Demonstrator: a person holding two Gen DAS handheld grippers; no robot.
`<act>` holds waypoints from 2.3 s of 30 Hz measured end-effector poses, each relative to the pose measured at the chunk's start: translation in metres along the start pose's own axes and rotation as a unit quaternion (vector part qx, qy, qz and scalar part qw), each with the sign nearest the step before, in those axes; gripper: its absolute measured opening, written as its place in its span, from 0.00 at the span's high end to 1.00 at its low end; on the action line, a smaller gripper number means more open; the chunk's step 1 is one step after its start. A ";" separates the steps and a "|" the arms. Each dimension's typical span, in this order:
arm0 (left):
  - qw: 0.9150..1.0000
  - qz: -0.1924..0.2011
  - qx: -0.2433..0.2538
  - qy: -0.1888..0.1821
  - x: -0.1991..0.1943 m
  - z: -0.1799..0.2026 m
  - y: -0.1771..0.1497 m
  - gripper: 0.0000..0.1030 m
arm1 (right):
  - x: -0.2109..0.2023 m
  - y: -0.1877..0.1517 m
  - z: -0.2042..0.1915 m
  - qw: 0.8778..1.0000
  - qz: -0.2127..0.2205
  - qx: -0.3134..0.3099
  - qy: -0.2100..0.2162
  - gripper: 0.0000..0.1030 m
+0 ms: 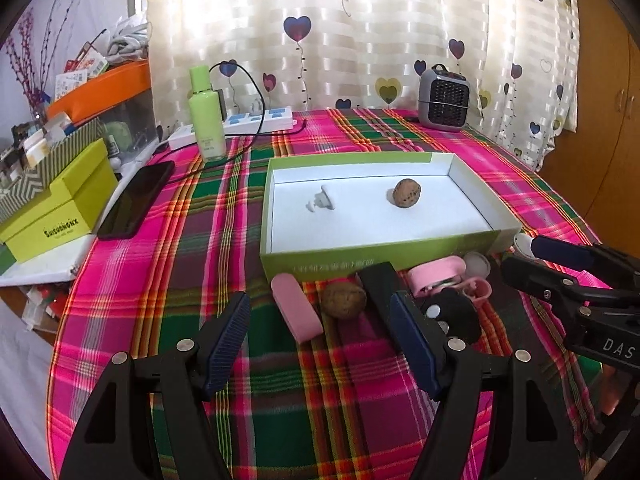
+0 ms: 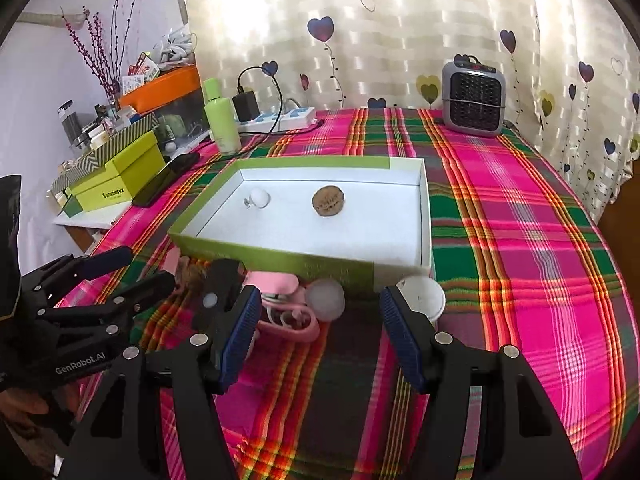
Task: Organize objects
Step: 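Withdraw both open tools from the tray toward the remaining objects, then grasp the pink cable clip with the right tool while the left tool grasps the pink block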
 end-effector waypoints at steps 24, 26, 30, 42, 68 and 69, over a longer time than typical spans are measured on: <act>0.996 -0.005 -0.024 -0.086 0.010 -0.034 -0.026 0.30 | 0.012 -0.015 -0.005 0.999 -0.015 -0.033 -0.010 0.39; 0.995 -0.009 -0.032 -0.098 0.014 -0.034 -0.024 0.30 | 0.014 -0.016 -0.006 0.999 -0.019 -0.035 -0.010 0.39; 0.993 -0.017 -0.043 -0.107 0.021 -0.034 -0.019 0.30 | 0.020 -0.016 -0.006 0.999 -0.028 -0.037 -0.006 0.39; 0.992 -0.031 -0.060 -0.108 0.038 -0.036 -0.007 0.30 | 0.024 -0.013 -0.013 0.998 -0.034 -0.046 0.011 0.39; 0.993 -0.051 -0.065 -0.084 0.049 -0.046 -0.004 0.30 | 0.037 -0.003 -0.032 0.990 -0.053 -0.089 0.095 0.40; 0.993 -0.051 -0.065 -0.085 0.049 -0.046 -0.004 0.30 | 0.038 -0.005 -0.033 0.988 -0.062 -0.092 0.110 0.40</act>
Point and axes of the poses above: each gripper's, at about its wrist camera, not at the fingertips, and x roughly the way its jaws point, z to its right, y to its top, the point moved 7 cm from there along x, roughly the way its jaws point, and after that the axes turned 14 degrees about -z, right-handed, at the moved point
